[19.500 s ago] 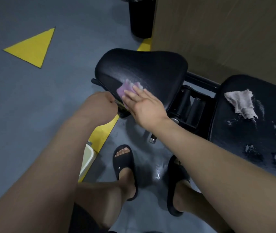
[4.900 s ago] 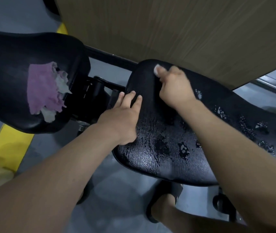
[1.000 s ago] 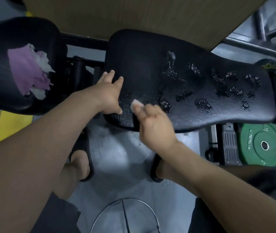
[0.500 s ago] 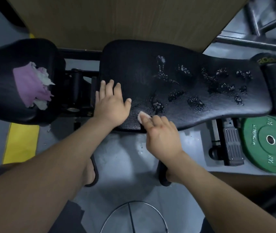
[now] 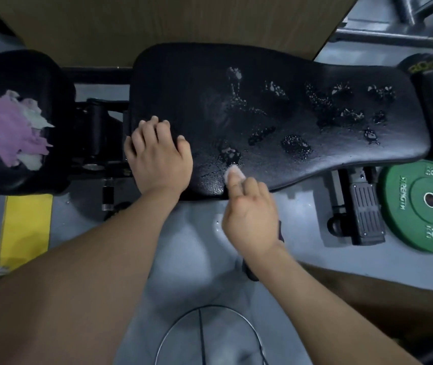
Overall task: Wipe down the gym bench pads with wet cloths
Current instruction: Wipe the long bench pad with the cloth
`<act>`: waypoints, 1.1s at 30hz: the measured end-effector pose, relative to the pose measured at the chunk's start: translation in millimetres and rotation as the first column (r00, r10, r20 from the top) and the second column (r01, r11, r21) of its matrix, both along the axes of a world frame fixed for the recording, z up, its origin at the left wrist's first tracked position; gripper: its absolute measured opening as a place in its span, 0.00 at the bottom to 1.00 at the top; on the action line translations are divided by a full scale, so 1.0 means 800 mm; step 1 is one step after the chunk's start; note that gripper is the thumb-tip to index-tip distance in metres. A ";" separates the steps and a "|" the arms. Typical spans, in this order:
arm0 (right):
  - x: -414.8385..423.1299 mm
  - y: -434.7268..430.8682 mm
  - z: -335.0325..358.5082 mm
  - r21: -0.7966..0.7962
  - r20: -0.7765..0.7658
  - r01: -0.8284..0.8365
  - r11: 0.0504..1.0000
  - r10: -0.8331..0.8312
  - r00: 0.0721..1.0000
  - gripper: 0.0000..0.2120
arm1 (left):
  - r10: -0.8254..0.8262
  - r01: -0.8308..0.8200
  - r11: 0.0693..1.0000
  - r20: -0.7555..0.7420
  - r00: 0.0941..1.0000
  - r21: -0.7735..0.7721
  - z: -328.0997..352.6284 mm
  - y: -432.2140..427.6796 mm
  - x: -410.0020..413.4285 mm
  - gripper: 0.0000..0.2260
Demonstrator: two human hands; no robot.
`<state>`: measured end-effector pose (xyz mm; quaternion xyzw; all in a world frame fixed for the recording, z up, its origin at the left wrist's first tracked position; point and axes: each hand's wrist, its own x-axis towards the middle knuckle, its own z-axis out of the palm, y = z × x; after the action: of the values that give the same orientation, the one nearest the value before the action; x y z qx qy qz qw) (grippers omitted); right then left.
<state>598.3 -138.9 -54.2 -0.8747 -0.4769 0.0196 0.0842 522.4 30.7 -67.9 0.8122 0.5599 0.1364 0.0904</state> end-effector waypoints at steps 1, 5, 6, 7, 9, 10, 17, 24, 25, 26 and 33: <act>-0.013 0.005 0.000 0.011 -0.034 -0.041 0.999 0.041 0.999 0.30 | 0.004 -0.004 1.000 -0.006 1.000 0.002 -0.001 0.000 0.000 0.19; -0.002 0.002 0.009 -0.039 0.009 -0.235 0.971 0.235 0.972 0.32 | 0.008 -0.008 1.000 -0.010 1.000 0.023 -0.002 -0.002 0.000 0.20; 0.011 -0.005 0.010 -0.058 0.038 -0.233 0.971 0.236 0.971 0.31 | 0.007 -0.007 1.000 -0.009 1.000 0.022 -0.002 -0.002 0.000 0.21; 0.025 -0.014 0.010 -0.071 0.068 -0.202 0.977 0.206 0.976 0.31 | 0.008 -0.008 1.000 -0.008 1.000 0.021 -0.001 -0.002 0.000 0.21; 0.046 -0.025 0.009 -0.068 0.092 -0.062 0.996 0.069 0.993 0.30 | 0.018 -0.018 0.999 -0.009 1.000 0.029 -0.001 -0.002 0.000 0.21; 0.046 -0.025 0.007 -0.050 0.093 0.020 0.999 -0.015 0.996 0.30 | 0.024 -0.024 0.999 -0.009 1.000 0.035 -0.001 -0.002 0.000 0.21; -0.022 -0.003 0.004 0.014 -0.041 -0.157 0.988 0.157 0.987 0.33 | 0.028 -0.028 0.999 -0.004 1.000 0.040 -0.004 -0.004 -0.001 0.21; 0.032 -0.016 0.004 0.000 0.029 0.131 0.991 -0.131 0.991 0.30 | 0.036 -0.035 0.998 -0.004 0.999 0.049 -0.003 -0.003 0.001 0.21; 0.018 -0.008 0.003 0.014 0.003 0.075 0.997 -0.075 0.997 0.29 | 0.034 -0.034 0.998 -0.007 0.999 0.049 -0.003 -0.003 0.001 0.21; 0.007 -0.002 0.003 0.021 -0.014 -0.021 1.000 0.021 1.000 0.29 | 0.034 -0.033 0.998 -0.006 0.999 0.048 -0.003 -0.003 0.001 0.21; 0.096 0.012 0.009 -0.032 0.143 -0.080 0.996 0.084 0.986 0.27 | 0.042 -0.043 0.997 0.011 0.999 0.058 -0.010 -0.001 0.001 0.20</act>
<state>675.0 -129.7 -47.1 -0.8546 -0.5169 -0.0340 0.0370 523.1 30.1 -76.0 0.8017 0.5725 0.1584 0.0665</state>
